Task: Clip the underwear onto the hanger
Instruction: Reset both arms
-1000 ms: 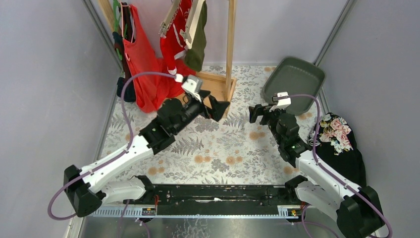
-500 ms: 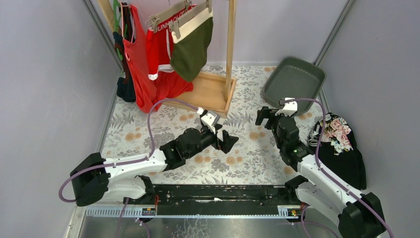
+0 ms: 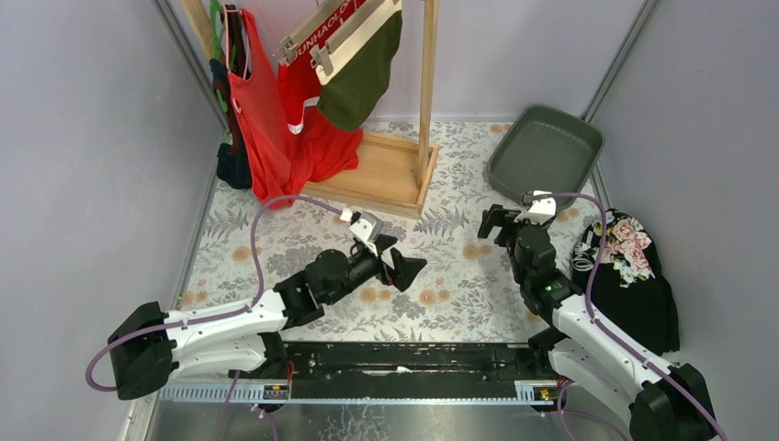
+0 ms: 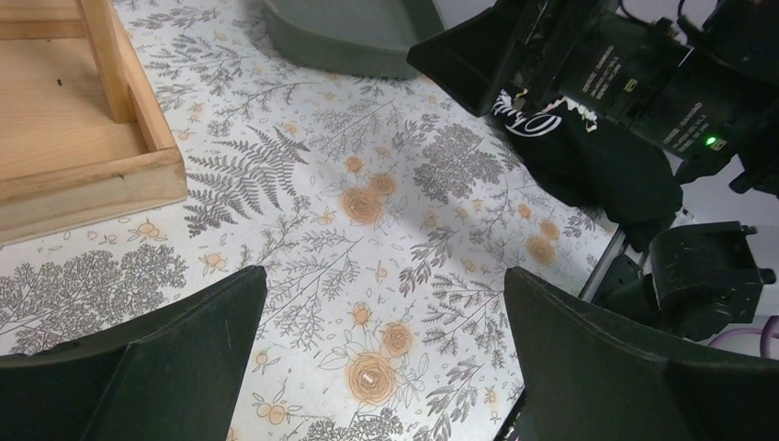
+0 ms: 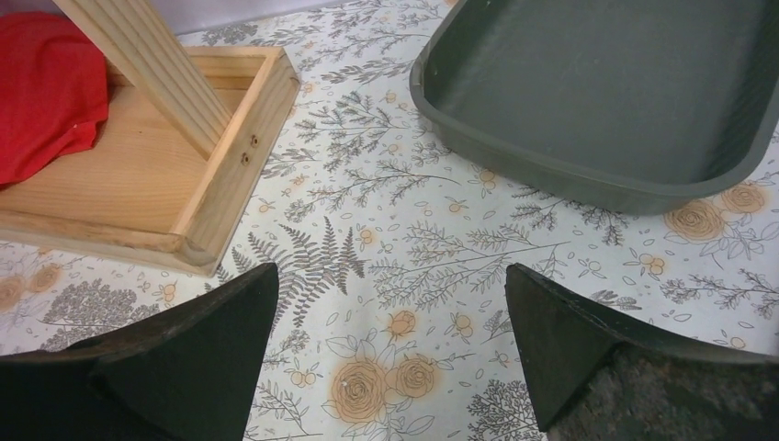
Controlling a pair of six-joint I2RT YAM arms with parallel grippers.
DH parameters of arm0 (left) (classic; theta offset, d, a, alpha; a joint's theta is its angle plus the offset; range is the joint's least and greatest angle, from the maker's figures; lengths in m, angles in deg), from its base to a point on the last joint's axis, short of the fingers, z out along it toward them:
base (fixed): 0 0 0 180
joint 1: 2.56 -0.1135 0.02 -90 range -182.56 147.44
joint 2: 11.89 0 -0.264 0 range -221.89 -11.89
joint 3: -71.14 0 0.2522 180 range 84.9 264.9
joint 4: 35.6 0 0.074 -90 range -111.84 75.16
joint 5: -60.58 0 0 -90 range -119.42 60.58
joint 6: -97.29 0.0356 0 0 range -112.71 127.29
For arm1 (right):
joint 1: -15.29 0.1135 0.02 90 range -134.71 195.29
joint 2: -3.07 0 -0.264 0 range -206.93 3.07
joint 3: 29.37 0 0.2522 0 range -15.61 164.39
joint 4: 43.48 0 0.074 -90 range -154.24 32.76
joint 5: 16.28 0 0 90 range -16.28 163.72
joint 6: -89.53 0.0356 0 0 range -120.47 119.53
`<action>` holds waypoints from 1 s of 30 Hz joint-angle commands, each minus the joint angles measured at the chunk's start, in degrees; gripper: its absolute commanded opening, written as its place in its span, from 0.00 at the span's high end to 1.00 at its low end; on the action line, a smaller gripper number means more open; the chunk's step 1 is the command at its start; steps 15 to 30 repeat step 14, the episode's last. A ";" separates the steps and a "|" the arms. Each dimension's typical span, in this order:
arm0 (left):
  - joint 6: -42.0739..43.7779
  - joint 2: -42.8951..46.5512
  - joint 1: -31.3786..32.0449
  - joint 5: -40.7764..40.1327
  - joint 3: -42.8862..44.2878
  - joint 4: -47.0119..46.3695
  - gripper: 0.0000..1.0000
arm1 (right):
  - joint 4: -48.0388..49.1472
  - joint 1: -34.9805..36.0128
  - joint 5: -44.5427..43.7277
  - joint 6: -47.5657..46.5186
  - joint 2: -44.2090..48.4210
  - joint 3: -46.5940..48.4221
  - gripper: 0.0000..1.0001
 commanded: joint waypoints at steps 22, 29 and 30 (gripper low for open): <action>-0.09 -3.67 0.72 -0.29 1.15 -2.46 0.00 | 3.93 0.34 1.83 -0.33 3.94 -0.37 0.01; -0.09 -3.67 0.72 -0.29 1.15 -2.46 0.00 | 3.93 0.34 1.83 -0.33 3.94 -0.37 0.01; -0.09 -3.67 0.72 -0.29 1.15 -2.46 0.00 | 3.93 0.34 1.83 -0.33 3.94 -0.37 0.01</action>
